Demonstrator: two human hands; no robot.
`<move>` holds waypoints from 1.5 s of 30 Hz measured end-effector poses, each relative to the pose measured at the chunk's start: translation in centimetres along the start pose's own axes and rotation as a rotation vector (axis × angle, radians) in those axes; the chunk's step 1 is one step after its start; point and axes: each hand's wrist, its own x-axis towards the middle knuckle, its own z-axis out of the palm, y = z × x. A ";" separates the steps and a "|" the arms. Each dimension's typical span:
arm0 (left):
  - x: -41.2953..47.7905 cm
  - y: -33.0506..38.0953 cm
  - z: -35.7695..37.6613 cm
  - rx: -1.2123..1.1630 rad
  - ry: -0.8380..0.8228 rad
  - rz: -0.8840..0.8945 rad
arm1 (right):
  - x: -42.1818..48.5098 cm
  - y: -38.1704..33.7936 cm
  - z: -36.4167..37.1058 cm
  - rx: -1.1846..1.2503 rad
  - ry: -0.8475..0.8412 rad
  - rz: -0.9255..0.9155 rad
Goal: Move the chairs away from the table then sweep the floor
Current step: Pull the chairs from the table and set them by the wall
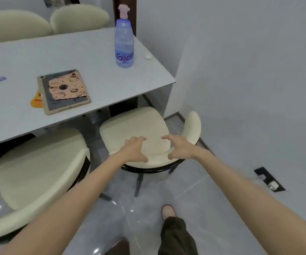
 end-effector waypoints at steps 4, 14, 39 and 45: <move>0.7 1.8 1.6 0.095 -0.129 -0.179 | 2.0 2.7 -1.3 -0.152 -0.211 -0.035; 3.7 2.7 6.6 0.458 -0.072 -0.389 | 6.2 7.7 -0.5 -0.668 -0.306 -0.285; -0.4 6.0 14.3 0.611 -0.019 -0.400 | 0.5 11.8 4.4 -0.896 -0.144 -0.376; -3.2 8.0 17.6 0.614 -0.009 -0.384 | -3.8 13.9 5.9 -0.888 -0.127 -0.397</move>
